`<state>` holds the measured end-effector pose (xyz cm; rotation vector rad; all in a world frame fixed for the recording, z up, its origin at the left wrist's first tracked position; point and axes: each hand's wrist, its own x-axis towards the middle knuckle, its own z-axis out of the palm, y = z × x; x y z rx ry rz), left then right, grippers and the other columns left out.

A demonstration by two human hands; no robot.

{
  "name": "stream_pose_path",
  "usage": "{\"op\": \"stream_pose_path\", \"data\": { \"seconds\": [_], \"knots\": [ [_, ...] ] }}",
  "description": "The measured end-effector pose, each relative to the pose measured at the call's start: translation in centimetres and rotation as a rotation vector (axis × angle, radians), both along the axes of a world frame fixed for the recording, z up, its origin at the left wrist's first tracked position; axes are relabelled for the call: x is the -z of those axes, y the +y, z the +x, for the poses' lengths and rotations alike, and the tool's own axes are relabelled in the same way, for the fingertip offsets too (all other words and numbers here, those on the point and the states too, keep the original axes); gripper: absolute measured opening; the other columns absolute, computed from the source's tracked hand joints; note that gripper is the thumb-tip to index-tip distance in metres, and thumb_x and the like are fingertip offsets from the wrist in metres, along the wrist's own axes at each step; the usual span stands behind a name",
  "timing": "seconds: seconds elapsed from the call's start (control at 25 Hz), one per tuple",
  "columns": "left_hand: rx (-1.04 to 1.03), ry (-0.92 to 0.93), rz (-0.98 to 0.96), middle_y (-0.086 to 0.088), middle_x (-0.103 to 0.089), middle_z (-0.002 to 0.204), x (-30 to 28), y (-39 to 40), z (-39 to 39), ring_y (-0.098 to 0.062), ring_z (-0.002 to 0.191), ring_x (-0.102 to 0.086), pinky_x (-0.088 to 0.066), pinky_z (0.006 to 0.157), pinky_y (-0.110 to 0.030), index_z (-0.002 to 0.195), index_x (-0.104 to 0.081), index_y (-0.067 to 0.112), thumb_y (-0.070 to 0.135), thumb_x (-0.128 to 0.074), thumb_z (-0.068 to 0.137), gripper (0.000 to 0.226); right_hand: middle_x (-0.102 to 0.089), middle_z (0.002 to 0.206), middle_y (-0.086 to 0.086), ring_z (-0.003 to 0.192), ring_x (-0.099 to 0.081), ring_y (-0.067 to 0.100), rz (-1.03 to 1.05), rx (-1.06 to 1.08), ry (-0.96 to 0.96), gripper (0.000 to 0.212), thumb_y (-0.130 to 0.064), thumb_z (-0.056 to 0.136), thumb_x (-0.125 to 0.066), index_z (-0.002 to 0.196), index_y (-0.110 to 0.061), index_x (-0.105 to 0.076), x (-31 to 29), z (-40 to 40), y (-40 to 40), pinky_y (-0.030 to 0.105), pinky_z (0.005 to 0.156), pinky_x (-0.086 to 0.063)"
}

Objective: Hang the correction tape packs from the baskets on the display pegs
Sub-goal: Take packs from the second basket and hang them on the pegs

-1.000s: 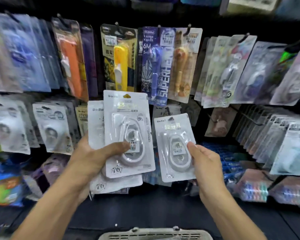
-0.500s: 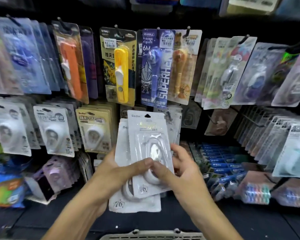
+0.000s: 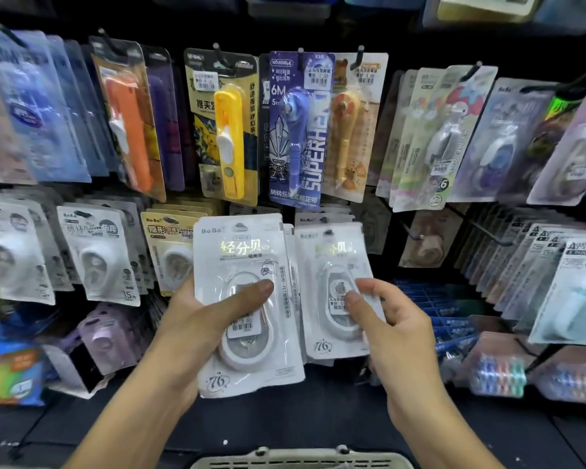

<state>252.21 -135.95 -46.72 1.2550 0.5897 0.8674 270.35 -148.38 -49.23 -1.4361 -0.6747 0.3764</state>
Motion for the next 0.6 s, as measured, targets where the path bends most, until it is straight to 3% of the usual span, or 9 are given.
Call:
{"op": "stream_pose_path", "data": {
  "seconds": [0.12, 0.2, 0.24, 0.32, 0.4, 0.44, 0.52, 0.6],
  "knots": [
    [-0.053, -0.023, 0.008, -0.004, -0.080, 0.105, 0.0, 0.2, 0.0, -0.026, 0.094, -0.077, -0.061, 0.076, -0.038, 0.105, -0.077, 0.032, 0.041, -0.093, 0.048, 0.060, -0.072, 0.116, -0.014, 0.099, -0.069, 0.013, -0.028, -0.027, 0.065, 0.025, -0.033, 0.091, -0.073, 0.108, -0.051, -0.070, 0.2, -0.2, 0.0, 0.033, 0.074, -0.055],
    [-0.090, -0.015, 0.022, -0.002, -0.080, 0.104, 0.0, 0.3, 0.1, -0.024, 0.094, -0.078, -0.059, 0.079, -0.039, 0.105, -0.076, 0.033, 0.042, -0.093, 0.048, 0.060, -0.063, 0.129, -0.018, 0.103, -0.070, 0.012, -0.038, -0.136, 0.141, 0.045, -0.024, 0.093, -0.072, 0.123, -0.054, -0.058, 0.2, -0.6, 0.0, 0.030, 0.074, -0.057],
    [-0.101, -0.011, 0.021, -0.001, -0.080, 0.104, 0.1, 0.2, 0.1, -0.023, 0.093, -0.078, -0.058, 0.081, -0.041, 0.105, -0.076, 0.033, 0.042, -0.093, 0.048, 0.060, -0.059, 0.132, -0.021, 0.107, -0.067, 0.007, -0.057, -0.159, 0.107, 0.049, -0.029, 0.091, -0.073, 0.126, -0.057, -0.052, 0.3, -1.1, 0.0, 0.030, 0.082, -0.056],
    [-0.092, -0.010, -0.005, -0.002, -0.080, 0.104, 0.4, -0.2, 0.6, -0.025, 0.093, -0.078, -0.058, 0.084, -0.044, 0.108, -0.074, 0.031, 0.039, -0.095, 0.050, 0.063, -0.056, 0.130, -0.029, 0.115, -0.058, -0.006, -0.098, -0.177, -0.093, 0.048, -0.061, 0.081, -0.072, 0.123, -0.063, -0.048, 0.5, -2.6, -0.2, 0.029, 0.094, -0.050],
    [-0.074, 0.010, -0.024, -0.003, -0.080, 0.104, 0.8, -0.8, 1.2, -0.027, 0.093, -0.078, -0.059, 0.085, -0.047, 0.110, -0.073, 0.029, 0.032, -0.099, 0.053, 0.062, -0.054, 0.128, -0.031, 0.117, -0.054, -0.010, -0.111, -0.267, -0.236, 0.059, -0.081, 0.069, -0.066, 0.122, -0.062, -0.048, 0.5, -4.3, -0.4, 0.021, 0.092, -0.047],
    [-0.066, 0.014, -0.033, -0.003, -0.080, 0.105, 0.9, -1.1, 1.5, -0.027, 0.093, -0.078, -0.060, 0.083, -0.046, 0.110, -0.073, 0.030, 0.032, -0.098, 0.054, 0.061, -0.056, 0.126, -0.030, 0.114, -0.056, -0.008, -0.116, -0.292, -0.258, 0.064, -0.082, 0.065, -0.068, 0.122, -0.060, -0.049, 0.5, -5.0, -0.2, 0.018, 0.087, -0.050],
    [-0.024, 0.016, -0.063, -0.002, -0.079, 0.108, 1.0, -1.5, 1.8, -0.025, 0.096, -0.077, -0.062, 0.078, -0.041, 0.113, -0.072, 0.030, 0.040, -0.097, 0.055, 0.064, -0.063, 0.113, -0.025, 0.100, -0.064, -0.003, -0.098, -0.272, -0.218, 0.068, -0.067, 0.060, -0.081, 0.120, -0.054, -0.053, 0.3, -5.3, 0.1, 0.015, 0.077, -0.053],
    [0.056, 0.026, -0.097, -0.002, -0.078, 0.113, 0.9, -1.5, 1.5, -0.026, 0.101, -0.076, -0.060, 0.085, -0.044, 0.120, -0.069, 0.030, 0.049, -0.095, 0.057, 0.071, -0.074, 0.104, -0.013, 0.090, -0.073, 0.009, 0.008, -0.272, 0.049, 0.063, -0.042, 0.067, -0.090, 0.123, -0.038, -0.060, 0.0, -4.5, 0.5, 0.018, 0.066, -0.055]
  ]
}}
